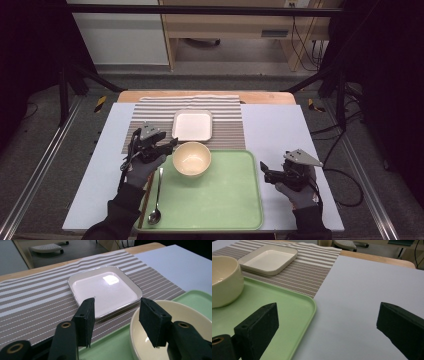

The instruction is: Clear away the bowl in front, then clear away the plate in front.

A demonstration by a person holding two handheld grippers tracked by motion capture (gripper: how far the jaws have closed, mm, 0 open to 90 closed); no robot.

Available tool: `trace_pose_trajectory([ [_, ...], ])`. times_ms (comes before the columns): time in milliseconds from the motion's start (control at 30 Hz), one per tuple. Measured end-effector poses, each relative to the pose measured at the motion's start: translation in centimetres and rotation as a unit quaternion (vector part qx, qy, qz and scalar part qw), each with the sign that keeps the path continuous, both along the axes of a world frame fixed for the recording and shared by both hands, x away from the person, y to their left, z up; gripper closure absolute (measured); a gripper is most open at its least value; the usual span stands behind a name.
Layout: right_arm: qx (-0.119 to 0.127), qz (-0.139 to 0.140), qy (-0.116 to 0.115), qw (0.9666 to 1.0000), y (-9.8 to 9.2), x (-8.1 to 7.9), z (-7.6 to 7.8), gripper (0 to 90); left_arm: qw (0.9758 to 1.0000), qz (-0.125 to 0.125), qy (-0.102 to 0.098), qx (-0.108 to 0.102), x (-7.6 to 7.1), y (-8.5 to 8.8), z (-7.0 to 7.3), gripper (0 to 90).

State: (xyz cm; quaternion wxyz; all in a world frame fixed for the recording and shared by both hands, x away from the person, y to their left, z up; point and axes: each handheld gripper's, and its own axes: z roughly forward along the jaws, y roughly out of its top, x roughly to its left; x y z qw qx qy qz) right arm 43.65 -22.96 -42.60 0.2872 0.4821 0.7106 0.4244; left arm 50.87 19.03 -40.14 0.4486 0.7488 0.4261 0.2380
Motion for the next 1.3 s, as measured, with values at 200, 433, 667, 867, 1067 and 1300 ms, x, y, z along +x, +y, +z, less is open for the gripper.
trace_pose_trajectory([
  [200,0.016,0.017,0.001,0.9997,0.1,0.0,0.2,3.6,0.9999,-0.007,-0.01,0.002,0.6,1.1,1.1,37.0],
  [433,0.015,0.016,0.0,0.9998,0.3,0.0,0.2,4.8,0.9996,0.006,-0.023,-0.013,1.5,2.2,2.1,34.5],
  [667,0.023,0.019,-0.001,0.9996,0.3,0.0,0.3,5.3,0.9998,-0.003,-0.022,-0.001,2.8,2.1,2.1,29.3],
  [867,0.026,0.022,0.0,0.9994,0.4,0.1,0.3,5.8,0.9998,-0.004,-0.021,-0.001,4.5,1.7,1.7,24.6],
  [1067,0.026,0.024,0.002,0.9994,0.4,0.1,0.2,5.8,0.9997,0.001,-0.021,-0.007,6.1,1.6,1.0,22.8],
  [1300,0.024,0.026,0.004,0.9993,0.5,0.1,0.1,5.9,0.9998,0.014,-0.015,0.0,7.9,1.4,-0.1,23.3],
])
